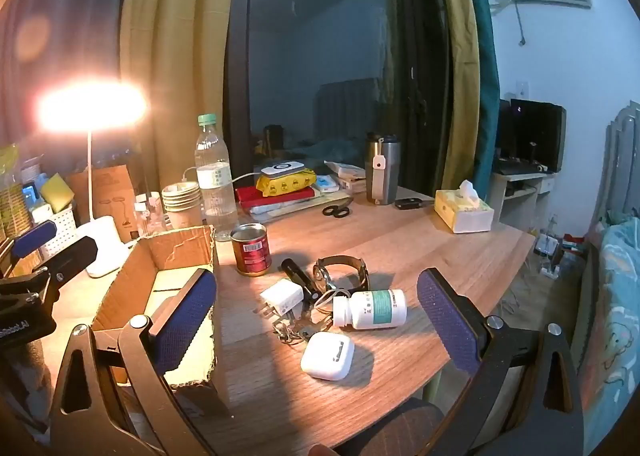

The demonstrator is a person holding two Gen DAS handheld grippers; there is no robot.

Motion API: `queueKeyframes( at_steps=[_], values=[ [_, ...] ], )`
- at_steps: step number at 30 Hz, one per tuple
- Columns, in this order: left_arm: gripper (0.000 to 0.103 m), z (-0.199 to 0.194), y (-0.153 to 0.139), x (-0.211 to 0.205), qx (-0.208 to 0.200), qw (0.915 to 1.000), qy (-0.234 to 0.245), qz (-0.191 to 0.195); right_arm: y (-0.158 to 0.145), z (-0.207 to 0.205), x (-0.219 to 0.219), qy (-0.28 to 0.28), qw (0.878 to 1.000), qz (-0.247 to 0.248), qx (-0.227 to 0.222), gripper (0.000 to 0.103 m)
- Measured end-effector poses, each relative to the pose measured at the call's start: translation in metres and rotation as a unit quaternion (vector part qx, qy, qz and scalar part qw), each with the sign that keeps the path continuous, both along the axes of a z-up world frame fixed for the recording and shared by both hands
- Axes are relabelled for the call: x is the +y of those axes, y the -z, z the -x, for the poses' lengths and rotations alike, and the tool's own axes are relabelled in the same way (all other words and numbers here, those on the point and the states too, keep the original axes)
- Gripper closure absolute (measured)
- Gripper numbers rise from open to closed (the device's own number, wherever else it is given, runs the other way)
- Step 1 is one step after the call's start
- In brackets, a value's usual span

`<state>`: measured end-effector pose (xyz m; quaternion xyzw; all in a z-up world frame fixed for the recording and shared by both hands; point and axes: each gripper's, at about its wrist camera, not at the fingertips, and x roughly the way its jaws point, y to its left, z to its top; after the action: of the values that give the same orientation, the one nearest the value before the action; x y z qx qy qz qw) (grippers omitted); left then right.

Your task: Organize rigid objects

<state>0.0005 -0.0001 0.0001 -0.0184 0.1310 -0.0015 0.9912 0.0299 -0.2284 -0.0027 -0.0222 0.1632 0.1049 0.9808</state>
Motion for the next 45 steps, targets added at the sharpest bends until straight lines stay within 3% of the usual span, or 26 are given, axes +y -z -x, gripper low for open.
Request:
queueKeyframes(
  at_steps=[10,45],
  values=[
    [0.001,0.008,0.019,-0.006,-0.012,0.9999,-0.009,-0.006,0.001,-0.002,-0.001,0.000,1.000,0.001,-0.002,0.001],
    [0.002,-0.003,0.005,0.007,0.006,0.9997,-0.021,0.009,-0.002,-0.002,-0.002,0.001,1.000,0.002,-0.007,0.001]
  ],
)
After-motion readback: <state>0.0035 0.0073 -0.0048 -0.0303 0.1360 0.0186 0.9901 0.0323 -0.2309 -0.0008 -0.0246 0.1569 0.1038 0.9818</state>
